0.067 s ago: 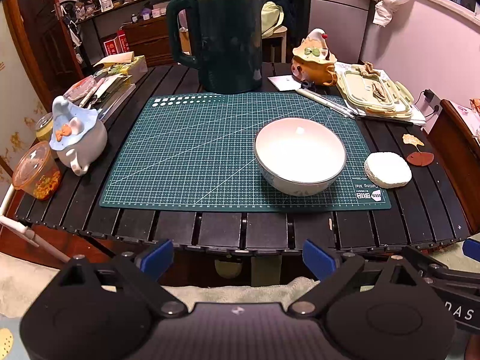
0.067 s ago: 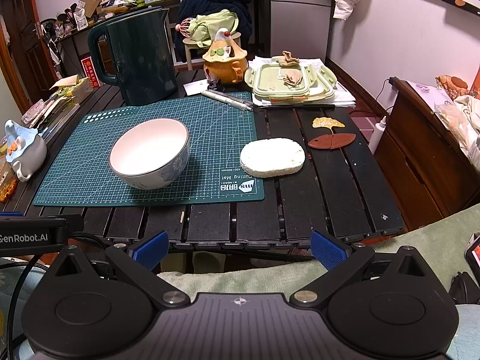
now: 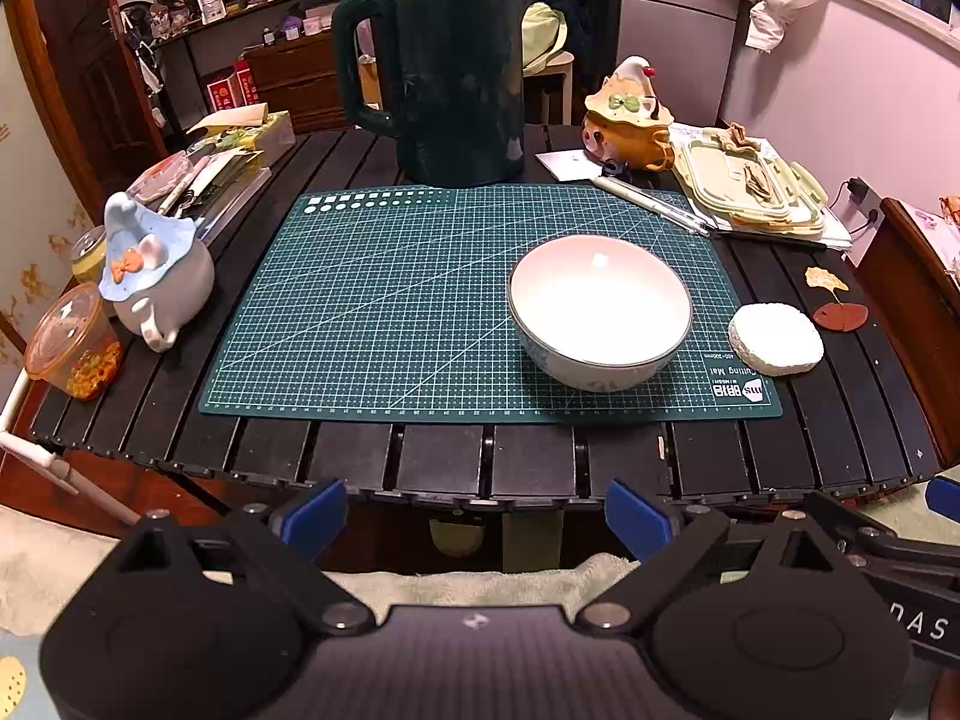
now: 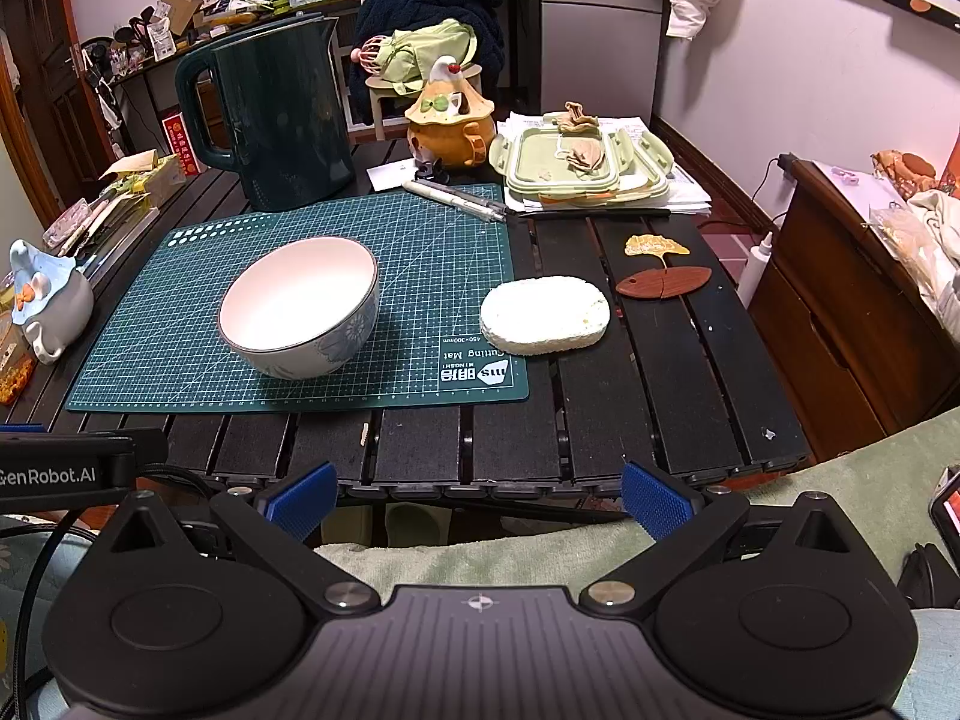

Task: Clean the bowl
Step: 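Move both tools toward the white bowl and sponge on the mat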

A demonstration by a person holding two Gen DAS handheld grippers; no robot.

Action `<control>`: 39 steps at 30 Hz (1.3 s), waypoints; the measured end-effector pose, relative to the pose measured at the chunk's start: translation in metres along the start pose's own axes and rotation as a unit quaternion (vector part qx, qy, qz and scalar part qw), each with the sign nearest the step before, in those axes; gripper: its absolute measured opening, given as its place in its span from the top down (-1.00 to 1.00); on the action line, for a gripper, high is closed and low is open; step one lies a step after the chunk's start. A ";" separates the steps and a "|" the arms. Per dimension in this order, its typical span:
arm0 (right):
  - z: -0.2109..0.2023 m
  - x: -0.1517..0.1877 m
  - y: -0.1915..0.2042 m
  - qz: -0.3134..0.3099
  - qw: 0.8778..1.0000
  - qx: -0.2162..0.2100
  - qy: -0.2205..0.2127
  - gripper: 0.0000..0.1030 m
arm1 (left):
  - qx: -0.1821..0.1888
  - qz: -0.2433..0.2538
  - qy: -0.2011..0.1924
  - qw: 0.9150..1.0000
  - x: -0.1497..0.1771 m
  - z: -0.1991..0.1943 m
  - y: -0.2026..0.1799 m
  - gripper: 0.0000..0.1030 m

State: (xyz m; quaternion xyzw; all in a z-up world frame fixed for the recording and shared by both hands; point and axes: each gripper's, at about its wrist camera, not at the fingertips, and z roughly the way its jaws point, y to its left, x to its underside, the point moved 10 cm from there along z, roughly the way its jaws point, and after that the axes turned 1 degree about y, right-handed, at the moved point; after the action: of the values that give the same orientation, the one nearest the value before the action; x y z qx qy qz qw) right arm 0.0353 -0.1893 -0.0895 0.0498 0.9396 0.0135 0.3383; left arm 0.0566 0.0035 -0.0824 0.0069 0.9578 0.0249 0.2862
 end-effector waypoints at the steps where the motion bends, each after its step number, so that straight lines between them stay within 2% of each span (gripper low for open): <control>1: 0.000 0.000 0.000 0.000 1.000 0.000 0.000 -0.98 | 0.000 0.000 0.000 1.000 0.000 0.000 0.000 -0.82; 14: 0.002 -0.001 0.002 -0.001 1.000 0.001 0.000 -0.98 | -0.004 0.001 -0.001 1.000 -0.002 0.000 -0.003 -0.82; 20: -0.001 -0.001 -0.002 0.009 1.000 0.004 0.001 -0.98 | 0.010 0.002 -0.012 1.000 -0.009 -0.005 -0.002 -0.82; 23: -0.005 -0.003 -0.008 0.034 0.999 -0.008 0.000 -0.98 | 0.018 0.004 -0.020 1.000 -0.013 -0.008 -0.003 -0.82; 25: -0.007 -0.005 -0.011 0.047 0.999 -0.016 -0.001 -0.98 | 0.027 0.024 -0.032 0.999 -0.021 -0.015 -0.007 -0.82; 28: -0.012 -0.009 -0.014 0.069 0.997 -0.044 -0.002 -0.98 | 0.035 0.038 -0.039 0.998 -0.033 -0.022 -0.011 -0.82; 32: -0.026 -0.023 -0.016 0.077 0.993 -0.085 -0.034 -0.99 | 0.061 0.018 -0.055 0.996 -0.059 -0.034 -0.016 -0.82; 35: -0.036 -0.039 -0.017 0.075 0.989 -0.112 -0.055 -0.99 | 0.073 0.006 -0.087 0.994 -0.085 -0.042 -0.018 -0.82; 37: -0.039 -0.048 -0.020 0.080 0.987 -0.119 -0.069 -0.99 | 0.089 -0.011 -0.086 0.992 -0.105 -0.038 -0.017 -0.82; 39: -0.047 -0.063 -0.027 0.096 0.978 -0.146 -0.115 -0.99 | 0.101 -0.024 -0.085 0.991 -0.118 -0.035 -0.017 -0.82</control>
State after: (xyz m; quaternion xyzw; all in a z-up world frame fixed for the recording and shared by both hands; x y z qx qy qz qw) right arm 0.0514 -0.2219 -0.0150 0.0913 0.8731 0.1776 0.4448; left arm 0.1358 -0.0182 0.0104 0.0146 0.9277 -0.0794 0.3645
